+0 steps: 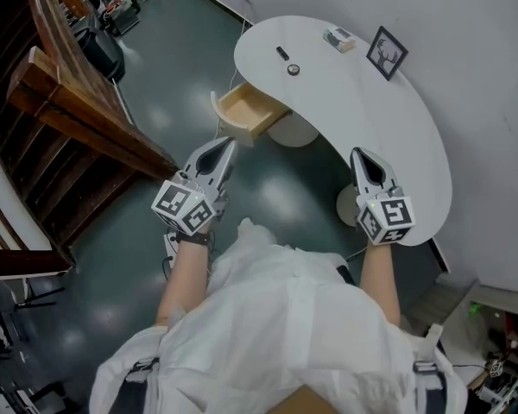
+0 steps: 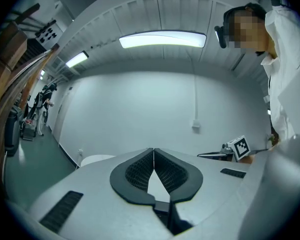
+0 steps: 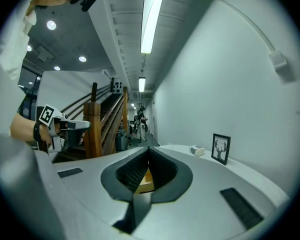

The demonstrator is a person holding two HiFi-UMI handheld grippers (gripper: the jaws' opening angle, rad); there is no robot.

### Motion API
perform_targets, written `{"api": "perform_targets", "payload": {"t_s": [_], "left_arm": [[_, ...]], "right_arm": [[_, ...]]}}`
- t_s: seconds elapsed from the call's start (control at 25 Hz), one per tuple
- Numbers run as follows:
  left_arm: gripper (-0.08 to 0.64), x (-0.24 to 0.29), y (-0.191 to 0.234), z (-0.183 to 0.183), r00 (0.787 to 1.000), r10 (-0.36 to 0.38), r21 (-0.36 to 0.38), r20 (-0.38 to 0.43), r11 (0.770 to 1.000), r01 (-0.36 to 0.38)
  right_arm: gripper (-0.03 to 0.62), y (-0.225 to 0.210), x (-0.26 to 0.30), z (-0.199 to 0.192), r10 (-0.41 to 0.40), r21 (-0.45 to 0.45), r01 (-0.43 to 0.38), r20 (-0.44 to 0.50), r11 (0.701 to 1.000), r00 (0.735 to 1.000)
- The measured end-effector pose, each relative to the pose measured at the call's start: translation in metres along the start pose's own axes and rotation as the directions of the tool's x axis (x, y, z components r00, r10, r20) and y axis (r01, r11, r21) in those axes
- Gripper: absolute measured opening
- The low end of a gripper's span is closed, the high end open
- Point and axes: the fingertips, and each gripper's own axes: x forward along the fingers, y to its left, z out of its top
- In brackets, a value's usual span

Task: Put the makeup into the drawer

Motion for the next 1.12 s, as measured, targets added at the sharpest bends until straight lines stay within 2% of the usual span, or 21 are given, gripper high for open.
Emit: {"api": "perform_targets", "payload": {"t_s": [0.28,0.56,0.84,1.12], "left_arm": [[0.018,0.016,0.049,-0.009,1.000,0.018,-0.037,0.003,0.999,-0.018],[0.018,0.055,0.150,0.000,0.999,0.026,-0.052,0.019,0.998,-0.025],[0.018,0.096,0.248,0.024,1.000,-0.016,-0.061,0.022,0.998,0.017],[0.018,0.124,0.317,0.033,0.998,-0.064,-0.066,0.010,0.996,0.064]], "right_arm": [[0.010,0.006,0.056,-0.002,0.040,-0.024,-0.041,-0.030,0.999,0.999],[0.011,0.003,0.158,0.012,0.058,-0.043,-0.060,-0.046,0.997,0.997],[0.011,0.009,0.262,0.022,0.053,-0.041,-0.057,-0.096,0.997,0.994],[0.011,0.016,0.337,0.013,0.029,-0.029,-0.034,-0.160,0.999,0.987]]}}
